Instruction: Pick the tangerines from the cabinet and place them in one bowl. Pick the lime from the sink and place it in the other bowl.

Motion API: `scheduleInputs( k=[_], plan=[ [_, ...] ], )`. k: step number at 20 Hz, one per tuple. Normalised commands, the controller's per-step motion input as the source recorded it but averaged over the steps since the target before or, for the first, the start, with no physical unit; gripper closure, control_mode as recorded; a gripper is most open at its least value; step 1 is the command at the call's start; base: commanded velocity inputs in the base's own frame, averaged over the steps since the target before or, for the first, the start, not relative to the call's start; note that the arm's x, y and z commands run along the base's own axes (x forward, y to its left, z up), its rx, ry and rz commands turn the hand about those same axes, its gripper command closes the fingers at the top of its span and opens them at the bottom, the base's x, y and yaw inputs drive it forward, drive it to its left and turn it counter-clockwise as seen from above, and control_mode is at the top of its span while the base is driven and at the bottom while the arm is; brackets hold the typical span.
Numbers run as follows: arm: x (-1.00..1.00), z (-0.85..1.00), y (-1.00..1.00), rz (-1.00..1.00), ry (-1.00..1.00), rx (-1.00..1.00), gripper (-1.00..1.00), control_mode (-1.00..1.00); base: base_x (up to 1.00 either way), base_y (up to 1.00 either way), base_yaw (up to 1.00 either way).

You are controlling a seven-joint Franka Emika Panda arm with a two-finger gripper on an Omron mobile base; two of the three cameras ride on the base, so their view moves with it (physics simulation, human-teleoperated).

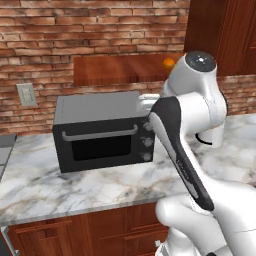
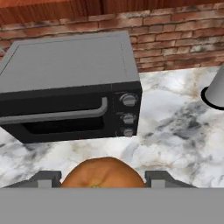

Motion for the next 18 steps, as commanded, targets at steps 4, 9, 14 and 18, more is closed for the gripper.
scheduleInputs(
  k=[4,9,14,18],
  plan=[
    [-1.0,-0.62,0.0,0.12,0.04,0.0,1.0,-1.0,0.0,0.0,0.0],
    [-0.87,-0.71,0.0,0.08,0.01,0.0,1.0,-1.0,0.0,0.0,0.0],
    [-0.64,-0.67,0.03,0.04,-0.02,0.01,1.0,-1.0,0.0,0.0,0.0],
    [-0.22,-0.08,-0.01,0.02,-0.1,0.0,1.0,-1.0,0.0,0.0,0.0]
  ],
)
